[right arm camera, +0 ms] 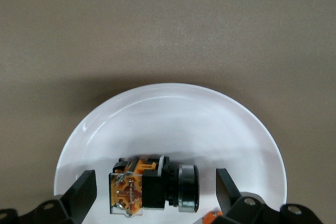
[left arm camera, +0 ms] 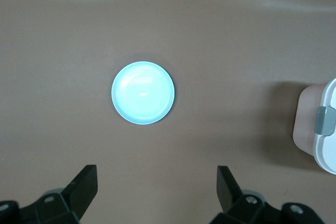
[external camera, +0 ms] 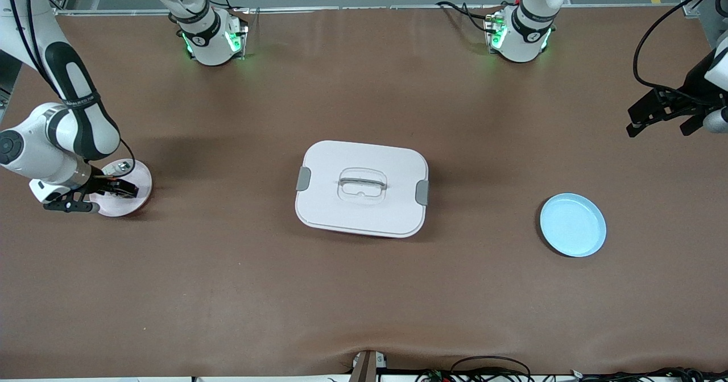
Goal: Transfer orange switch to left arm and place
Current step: 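Close the right gripper on the orange switch and lift it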
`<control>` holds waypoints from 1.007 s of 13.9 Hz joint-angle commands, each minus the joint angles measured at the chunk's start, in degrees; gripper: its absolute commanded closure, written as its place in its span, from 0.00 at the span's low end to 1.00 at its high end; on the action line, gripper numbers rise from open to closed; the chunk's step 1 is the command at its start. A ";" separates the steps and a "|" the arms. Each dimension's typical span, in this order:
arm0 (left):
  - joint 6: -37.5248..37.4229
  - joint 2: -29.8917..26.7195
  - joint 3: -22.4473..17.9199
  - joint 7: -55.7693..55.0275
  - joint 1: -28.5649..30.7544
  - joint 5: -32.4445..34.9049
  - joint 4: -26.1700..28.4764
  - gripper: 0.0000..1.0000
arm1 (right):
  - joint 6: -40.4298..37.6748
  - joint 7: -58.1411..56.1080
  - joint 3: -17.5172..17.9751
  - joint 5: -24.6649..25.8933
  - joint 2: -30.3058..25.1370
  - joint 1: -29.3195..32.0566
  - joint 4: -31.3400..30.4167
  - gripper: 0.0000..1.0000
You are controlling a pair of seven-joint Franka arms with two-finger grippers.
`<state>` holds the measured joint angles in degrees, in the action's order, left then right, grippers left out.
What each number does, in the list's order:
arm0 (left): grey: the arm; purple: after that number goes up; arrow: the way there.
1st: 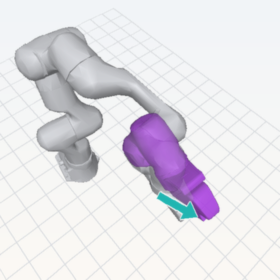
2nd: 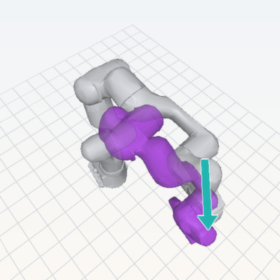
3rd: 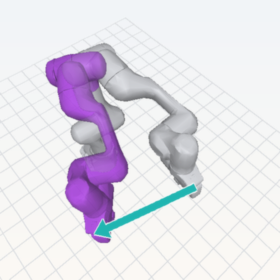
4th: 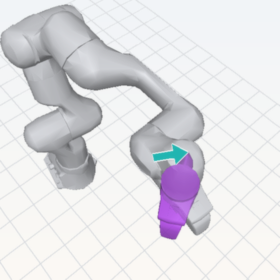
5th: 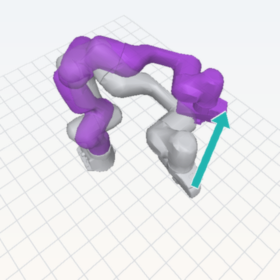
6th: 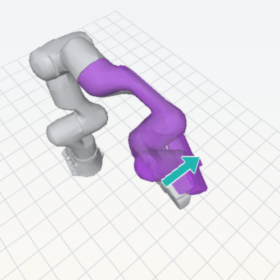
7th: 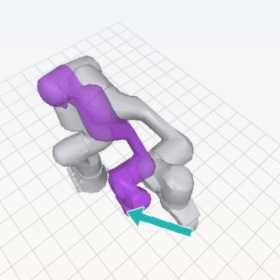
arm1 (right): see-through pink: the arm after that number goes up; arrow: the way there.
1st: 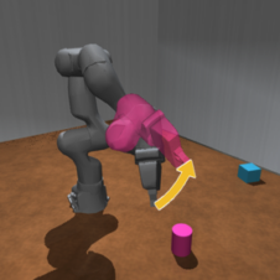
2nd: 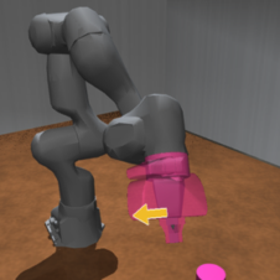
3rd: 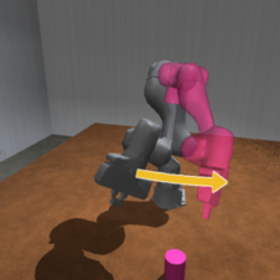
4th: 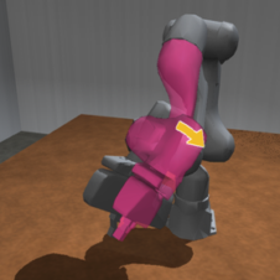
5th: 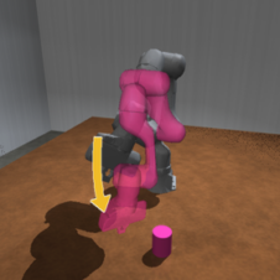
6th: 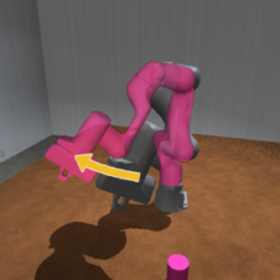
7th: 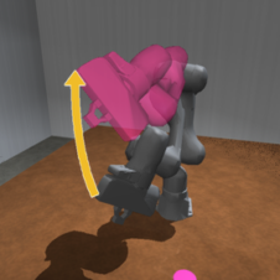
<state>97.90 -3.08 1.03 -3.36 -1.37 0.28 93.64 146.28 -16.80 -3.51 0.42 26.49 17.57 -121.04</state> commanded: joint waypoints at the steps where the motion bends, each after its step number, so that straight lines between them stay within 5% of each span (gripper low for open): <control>1: -0.61 0.09 -0.06 0.63 0.14 -0.01 -0.91 0.00 | 0.85 -0.60 0.96 0.63 0.58 1.85 -0.43 0.00; 6: -0.61 0.09 0.03 0.63 0.14 -0.01 -0.91 0.00 | 0.76 -0.60 1.05 0.54 1.02 1.59 -1.13 0.00; 7: -0.61 0.09 0.03 0.63 0.05 -0.01 -1.08 0.00 | 0.67 -0.60 1.05 0.54 1.02 1.59 -1.13 0.07; 8: -0.61 0.18 0.03 0.46 0.05 -0.10 -1.70 0.00 | 0.67 -0.60 1.05 0.54 1.02 1.59 -1.13 0.29; 10: -0.61 0.18 0.11 0.37 -0.21 -0.10 -1.79 0.00 | 0.23 -0.34 1.14 0.28 1.02 1.59 -1.04 0.91; 11: -0.61 0.18 0.11 0.28 -0.30 -0.10 -1.88 0.00 | 0.14 -0.08 1.14 -0.07 0.93 1.50 -0.87 1.00; 14: -0.61 0.18 0.11 0.10 -0.21 -1.67 -2.40 0.00 | -3.17 0.19 1.22 -0.16 -0.38 1.33 0.27 1.00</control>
<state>97.91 -3.08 1.20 -3.37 -1.61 -0.08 92.63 145.99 -16.96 -3.27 0.38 27.62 18.11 -121.57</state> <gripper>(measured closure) 0.000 0.273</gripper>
